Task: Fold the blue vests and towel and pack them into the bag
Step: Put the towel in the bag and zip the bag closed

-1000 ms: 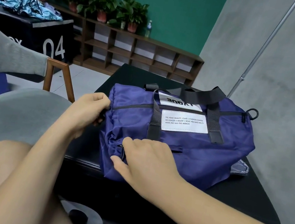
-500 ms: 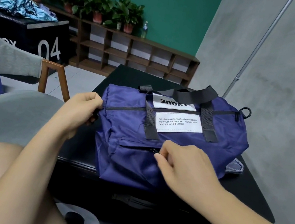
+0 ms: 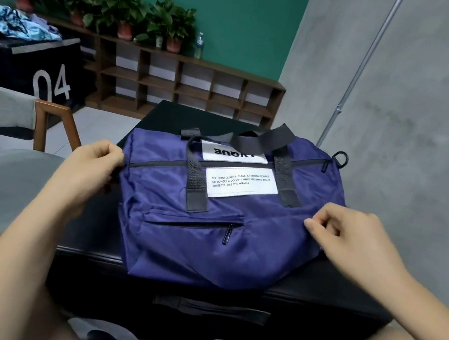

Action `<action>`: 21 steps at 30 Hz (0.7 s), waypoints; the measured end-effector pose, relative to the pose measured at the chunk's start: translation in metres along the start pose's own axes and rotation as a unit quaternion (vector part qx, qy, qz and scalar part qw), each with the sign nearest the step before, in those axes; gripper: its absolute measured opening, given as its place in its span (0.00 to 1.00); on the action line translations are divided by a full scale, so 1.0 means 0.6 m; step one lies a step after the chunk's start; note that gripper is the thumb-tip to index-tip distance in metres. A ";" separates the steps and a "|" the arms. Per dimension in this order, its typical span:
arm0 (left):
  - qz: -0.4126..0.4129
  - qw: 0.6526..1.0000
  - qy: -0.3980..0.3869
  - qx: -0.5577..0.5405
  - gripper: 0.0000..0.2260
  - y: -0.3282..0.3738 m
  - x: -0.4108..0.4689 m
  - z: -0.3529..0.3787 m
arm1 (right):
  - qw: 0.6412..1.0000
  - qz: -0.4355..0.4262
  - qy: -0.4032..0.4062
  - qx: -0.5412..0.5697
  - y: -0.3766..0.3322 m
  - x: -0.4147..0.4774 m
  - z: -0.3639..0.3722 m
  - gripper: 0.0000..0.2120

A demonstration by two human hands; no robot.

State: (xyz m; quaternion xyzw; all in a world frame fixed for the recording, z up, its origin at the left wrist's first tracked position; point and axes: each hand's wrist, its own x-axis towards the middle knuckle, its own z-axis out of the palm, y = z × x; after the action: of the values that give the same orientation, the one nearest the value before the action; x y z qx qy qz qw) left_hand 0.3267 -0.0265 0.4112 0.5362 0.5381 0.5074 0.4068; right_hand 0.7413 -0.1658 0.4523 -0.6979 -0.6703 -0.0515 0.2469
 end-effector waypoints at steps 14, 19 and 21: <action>0.324 0.884 0.072 0.328 0.13 0.024 -0.179 0.061 | 0.997 -0.056 -0.044 -0.005 -0.142 -0.042 0.108 0.20; 0.389 0.811 0.015 0.437 0.13 0.003 -0.173 0.080 | 0.995 -0.074 -0.031 -0.059 -0.172 -0.041 0.132 0.19; 0.415 0.784 0.000 0.462 0.13 -0.002 -0.167 0.081 | 0.994 -0.089 -0.004 -0.066 -0.171 -0.040 0.142 0.15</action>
State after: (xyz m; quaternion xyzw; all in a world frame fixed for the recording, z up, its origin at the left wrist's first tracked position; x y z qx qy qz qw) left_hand 0.3838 -0.1201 0.3922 0.8312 0.4338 0.3184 -0.1396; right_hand 0.6182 -0.1541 0.3964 -0.6507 -0.7258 -0.1146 0.1915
